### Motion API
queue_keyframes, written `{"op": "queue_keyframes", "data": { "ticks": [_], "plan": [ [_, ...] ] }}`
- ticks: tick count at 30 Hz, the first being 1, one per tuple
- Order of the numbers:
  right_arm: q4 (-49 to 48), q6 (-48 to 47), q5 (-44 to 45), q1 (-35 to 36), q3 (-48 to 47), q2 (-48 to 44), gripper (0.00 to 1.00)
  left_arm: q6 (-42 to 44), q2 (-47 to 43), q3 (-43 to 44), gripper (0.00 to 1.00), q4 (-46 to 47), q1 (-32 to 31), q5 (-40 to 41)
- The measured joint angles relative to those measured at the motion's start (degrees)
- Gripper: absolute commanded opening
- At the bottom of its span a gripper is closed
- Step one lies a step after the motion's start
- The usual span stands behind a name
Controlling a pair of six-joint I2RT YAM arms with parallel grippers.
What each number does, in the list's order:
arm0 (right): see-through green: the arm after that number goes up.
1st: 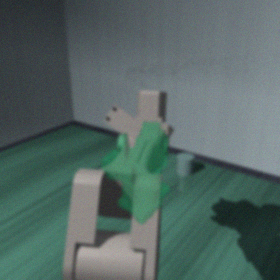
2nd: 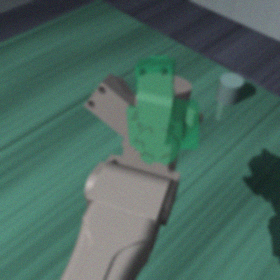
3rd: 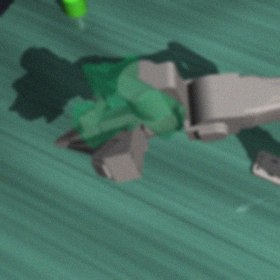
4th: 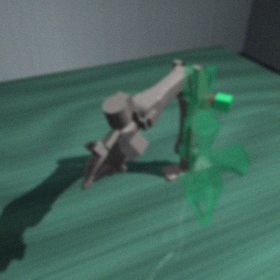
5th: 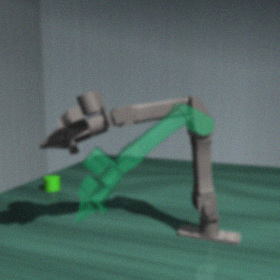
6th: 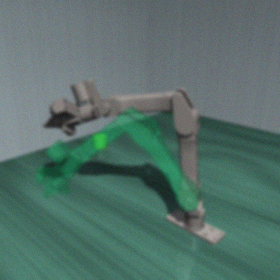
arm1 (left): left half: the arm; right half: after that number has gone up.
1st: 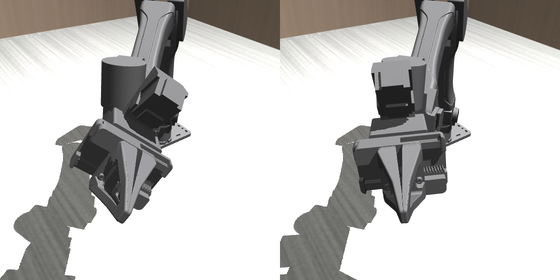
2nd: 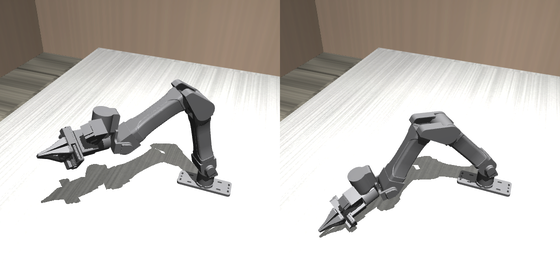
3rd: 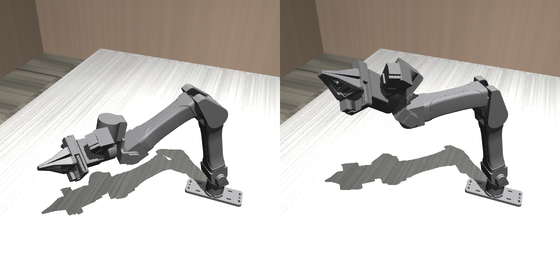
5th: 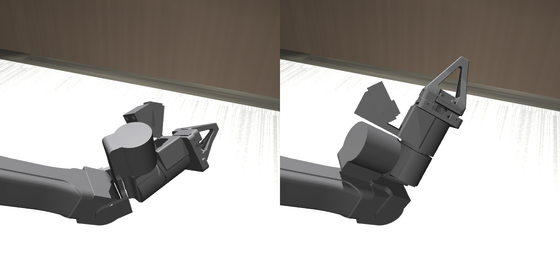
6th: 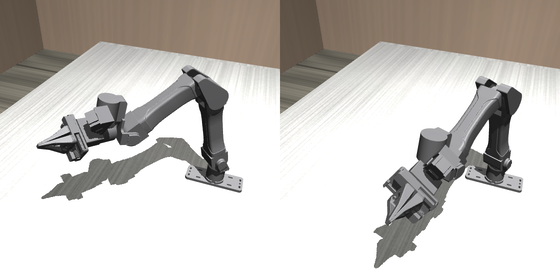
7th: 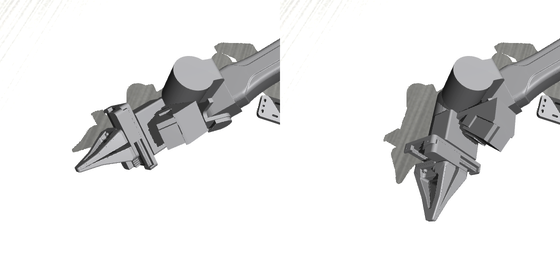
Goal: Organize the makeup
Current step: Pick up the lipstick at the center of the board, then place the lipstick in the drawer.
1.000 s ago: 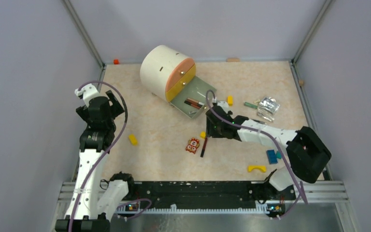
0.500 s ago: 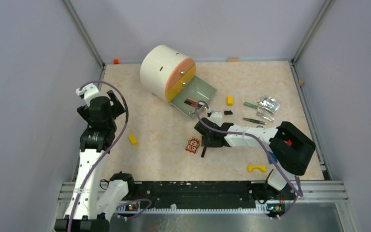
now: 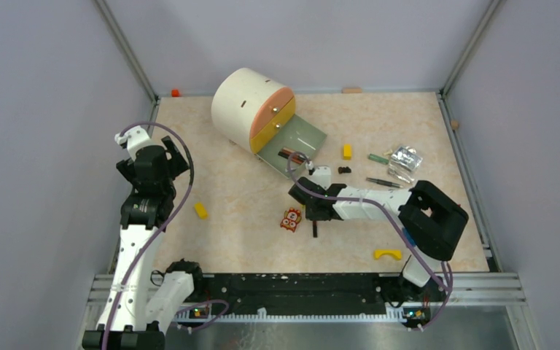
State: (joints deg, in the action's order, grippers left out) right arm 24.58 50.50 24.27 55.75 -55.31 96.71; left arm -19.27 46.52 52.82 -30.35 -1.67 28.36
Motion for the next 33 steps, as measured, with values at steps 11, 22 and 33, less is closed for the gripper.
{"op": "queue_keyframes", "data": {
  "ticks": [11,22,33],
  "plan": [
    [-4.74,-30.32,7.04,-5.27,-6.86,-5.05,0.00,-0.02,-0.02,0.00,0.99,0.00,-0.11,-0.04],
    [-11.32,-61.99,-13.22,-8.04,-32.44,7.19,0.00,0.20,-0.04,-0.02,0.99,0.04,-0.26,-0.28],
    [-8.26,-65.51,-19.65,-9.42,-39.32,19.47,0.00,0.42,-0.26,-0.02,0.99,0.37,-0.26,-0.35]
  ]
}}
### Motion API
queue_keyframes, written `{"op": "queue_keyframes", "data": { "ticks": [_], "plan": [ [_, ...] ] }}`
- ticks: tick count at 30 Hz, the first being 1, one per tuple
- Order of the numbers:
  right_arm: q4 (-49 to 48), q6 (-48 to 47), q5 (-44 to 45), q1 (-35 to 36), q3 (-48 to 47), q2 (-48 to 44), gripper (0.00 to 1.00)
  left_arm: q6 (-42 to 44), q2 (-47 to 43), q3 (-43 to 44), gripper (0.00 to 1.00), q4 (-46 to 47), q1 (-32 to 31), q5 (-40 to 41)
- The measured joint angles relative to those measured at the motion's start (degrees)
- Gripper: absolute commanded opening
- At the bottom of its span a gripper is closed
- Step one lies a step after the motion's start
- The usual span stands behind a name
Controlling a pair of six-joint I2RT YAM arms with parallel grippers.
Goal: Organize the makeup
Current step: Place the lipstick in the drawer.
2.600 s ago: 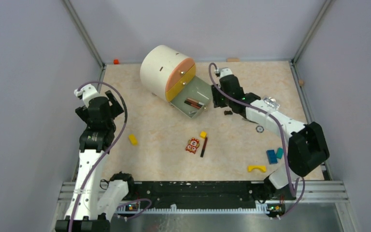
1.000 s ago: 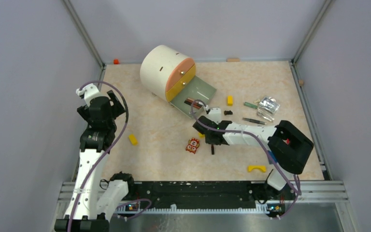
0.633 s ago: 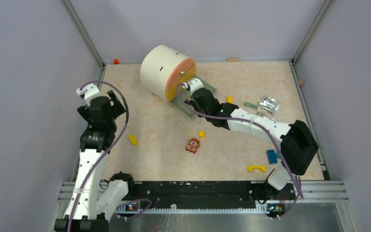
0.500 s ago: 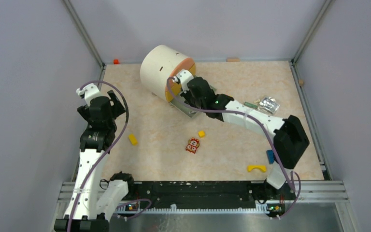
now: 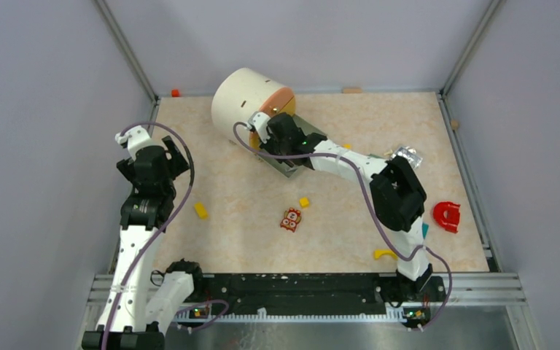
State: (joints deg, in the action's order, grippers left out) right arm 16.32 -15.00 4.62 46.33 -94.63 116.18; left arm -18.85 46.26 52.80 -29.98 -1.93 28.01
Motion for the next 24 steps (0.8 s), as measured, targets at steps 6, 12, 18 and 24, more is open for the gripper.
{"op": "queue_keyframes", "data": {
  "ticks": [6,12,18,24],
  "plan": [
    [0.39,0.90,-1.33,-0.04,-0.79,0.70,0.26,0.20,-0.02,0.00,0.99,0.02,-0.02,-0.63],
    [1.03,3.39,-2.47,-0.44,-1.81,0.70,0.46,0.44,-0.02,0.00,0.99,0.02,-0.04,-1.46],
    [1.16,5.99,-2.95,-1.51,-1.73,0.57,0.46,0.61,0.00,-0.04,0.99,0.04,-0.07,-1.66],
    [1.97,9.31,0.35,-3.30,2.62,-3.93,0.46,0.61,0.02,-0.11,0.99,0.04,-0.07,-1.70]
  ]
}}
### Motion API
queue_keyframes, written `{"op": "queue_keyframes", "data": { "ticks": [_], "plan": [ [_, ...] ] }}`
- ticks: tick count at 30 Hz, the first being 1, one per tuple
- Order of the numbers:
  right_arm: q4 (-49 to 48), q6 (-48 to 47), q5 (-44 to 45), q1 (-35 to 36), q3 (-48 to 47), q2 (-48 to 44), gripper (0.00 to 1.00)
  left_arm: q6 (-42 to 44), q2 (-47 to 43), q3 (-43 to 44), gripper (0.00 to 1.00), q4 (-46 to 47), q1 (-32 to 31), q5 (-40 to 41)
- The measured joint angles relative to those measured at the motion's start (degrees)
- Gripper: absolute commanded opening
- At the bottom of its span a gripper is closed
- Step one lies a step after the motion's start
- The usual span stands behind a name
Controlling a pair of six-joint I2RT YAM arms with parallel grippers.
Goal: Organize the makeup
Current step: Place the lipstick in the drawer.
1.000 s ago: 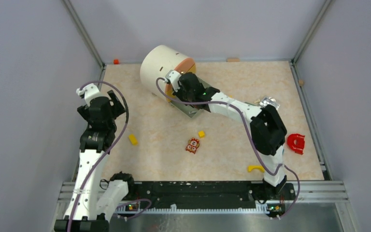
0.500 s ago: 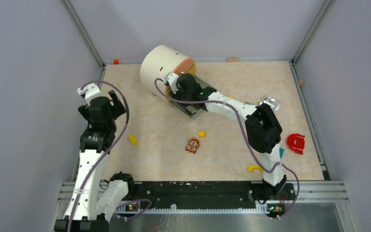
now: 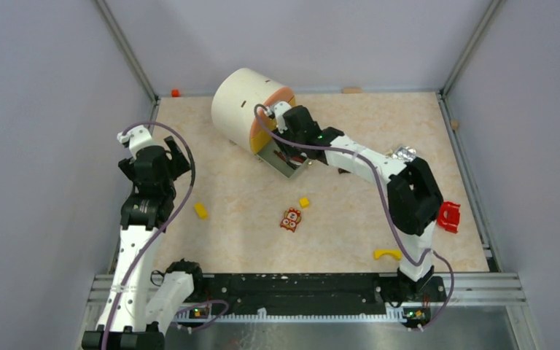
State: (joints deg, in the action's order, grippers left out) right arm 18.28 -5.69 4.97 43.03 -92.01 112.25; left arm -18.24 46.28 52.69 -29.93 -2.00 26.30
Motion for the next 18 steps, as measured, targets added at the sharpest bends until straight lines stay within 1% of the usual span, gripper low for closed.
{"op": "queue_keyframes", "data": {
  "ticks": [3,6,10,11,15,18],
  "plan": [
    [2.38,3.54,3.39,-1.64,2.16,-3.85,0.46,0.00,0.00,0.00,0.99,0.02,0.00,0.02],
    [4.59,9.09,6.95,-5.09,7.23,-9.68,0.46,0.02,0.07,-0.02,0.99,0.02,0.00,0.02],
    [7.61,16.61,8.96,-12.37,16.87,-17.62,0.47,0.02,0.50,-0.02,0.99,0.04,-0.13,-0.07],
    [8.94,19.61,9.09,-15.41,19.45,-19.32,0.47,0.02,0.66,-0.02,0.99,0.04,-0.24,-0.15],
    [11.04,29.97,9.94,-25.70,27.08,-22.47,0.51,0.13,1.18,-0.02,0.99,0.11,-0.76,-0.37],
    [12.26,37.68,11.78,-28.55,31.98,-24.74,0.54,0.22,1.25,-0.02,0.99,0.13,-1.11,-0.46]
  ]
}}
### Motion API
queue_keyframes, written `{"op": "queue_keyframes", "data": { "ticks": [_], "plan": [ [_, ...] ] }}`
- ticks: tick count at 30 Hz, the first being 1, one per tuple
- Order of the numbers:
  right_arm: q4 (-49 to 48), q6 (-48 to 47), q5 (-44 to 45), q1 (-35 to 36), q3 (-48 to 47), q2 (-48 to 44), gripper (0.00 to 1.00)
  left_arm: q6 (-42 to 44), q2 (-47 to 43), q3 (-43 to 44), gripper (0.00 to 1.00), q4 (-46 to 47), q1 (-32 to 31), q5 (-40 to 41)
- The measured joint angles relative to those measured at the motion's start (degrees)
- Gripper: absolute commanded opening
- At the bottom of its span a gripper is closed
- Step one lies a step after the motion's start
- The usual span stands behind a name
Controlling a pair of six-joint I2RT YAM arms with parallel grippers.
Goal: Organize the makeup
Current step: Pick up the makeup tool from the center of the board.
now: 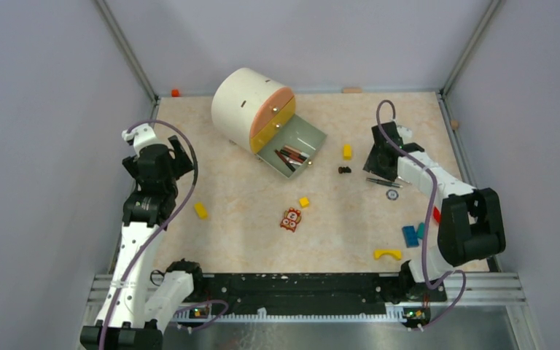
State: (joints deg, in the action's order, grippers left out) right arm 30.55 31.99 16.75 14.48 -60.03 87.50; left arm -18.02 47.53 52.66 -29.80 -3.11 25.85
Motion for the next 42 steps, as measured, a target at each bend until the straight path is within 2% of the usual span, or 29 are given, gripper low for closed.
{"op": "queue_keyframes", "data": {
  "ticks": [7,14,18,25,35,42],
  "plan": [
    [5.73,18.51,4.81,0.50,-1.05,-0.15,0.55,0.04,0.00,0.00,0.99,0.24,-0.35,-0.13],
    [15.63,34.03,8.92,0.50,-11.13,8.20,0.51,0.15,0.00,0.00,0.99,0.26,-0.44,-0.15],
    [17.59,38.80,8.87,0.31,-12.20,11.85,0.50,0.20,0.00,-0.02,0.99,0.26,-0.68,-0.15],
    [18.56,43.63,7.74,-0.87,-11.93,12.87,0.48,0.22,-0.02,-0.09,0.99,0.28,-0.76,-0.15],
    [16.98,44.33,5.62,-3.61,-8.72,13.60,0.44,0.22,-0.13,-0.33,0.99,0.31,-1.07,-0.15],
    [15.13,43.43,5.53,-4.13,-8.59,15.52,0.29,0.22,-0.15,-0.39,0.99,0.28,-1.07,-0.15]
  ]
}}
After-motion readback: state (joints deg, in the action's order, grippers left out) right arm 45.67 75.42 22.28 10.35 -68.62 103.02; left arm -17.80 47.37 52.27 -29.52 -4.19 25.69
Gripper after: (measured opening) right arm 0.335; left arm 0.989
